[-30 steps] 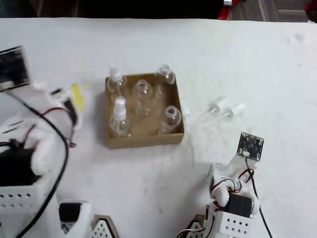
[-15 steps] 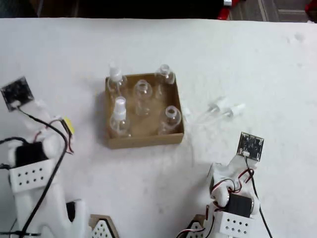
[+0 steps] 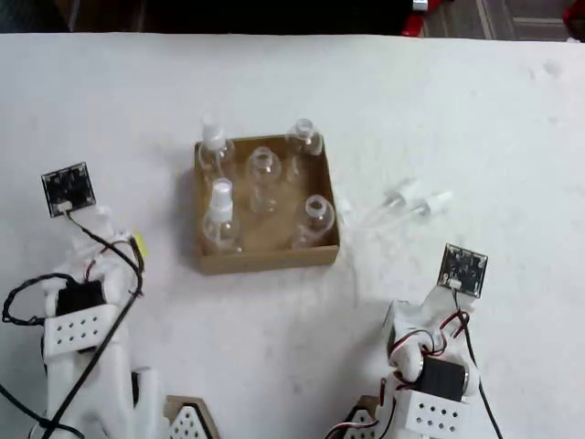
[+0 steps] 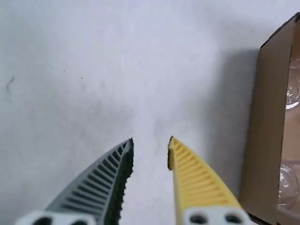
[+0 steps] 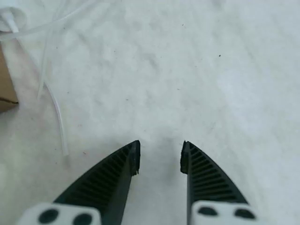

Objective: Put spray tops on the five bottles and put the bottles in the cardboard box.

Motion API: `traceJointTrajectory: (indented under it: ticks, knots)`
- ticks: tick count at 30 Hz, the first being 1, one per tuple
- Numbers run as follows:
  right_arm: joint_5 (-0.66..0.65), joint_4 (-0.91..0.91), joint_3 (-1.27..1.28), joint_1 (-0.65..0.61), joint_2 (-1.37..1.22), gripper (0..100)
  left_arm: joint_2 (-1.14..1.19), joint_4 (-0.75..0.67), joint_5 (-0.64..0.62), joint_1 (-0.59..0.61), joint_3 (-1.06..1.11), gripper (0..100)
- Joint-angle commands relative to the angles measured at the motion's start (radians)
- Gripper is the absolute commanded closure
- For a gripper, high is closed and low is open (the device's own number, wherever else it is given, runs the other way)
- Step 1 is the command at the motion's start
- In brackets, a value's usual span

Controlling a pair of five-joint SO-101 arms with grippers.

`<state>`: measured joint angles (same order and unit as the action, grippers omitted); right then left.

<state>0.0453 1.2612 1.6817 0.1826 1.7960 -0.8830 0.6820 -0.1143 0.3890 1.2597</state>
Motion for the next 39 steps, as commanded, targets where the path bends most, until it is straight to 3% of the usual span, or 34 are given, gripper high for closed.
traceJointTrajectory:
  ticks: [1, 29, 31, 36, 39]
  knots:
    - [0.006, 0.008, 0.009, 0.008, 0.004, 87.1, -0.012, -0.023, 0.009, 0.007, 0.0, 88]
    - [0.006, 0.005, 0.009, 0.001, 0.005, 86.8, -0.012, -0.023, 0.012, 0.007, 0.002, 88]
    - [0.005, -0.059, 0.009, -0.022, 0.007, 86.8, -0.012, -0.023, 0.012, 0.007, 0.002, 88]
    - [0.005, -0.453, 0.009, 0.007, 0.007, 86.8, -0.012, -0.023, 0.012, 0.007, 0.002, 88]
    - [0.005, -0.572, 0.009, 0.015, 0.007, 86.8, -0.012, -0.023, 0.012, 0.007, 0.002, 88]
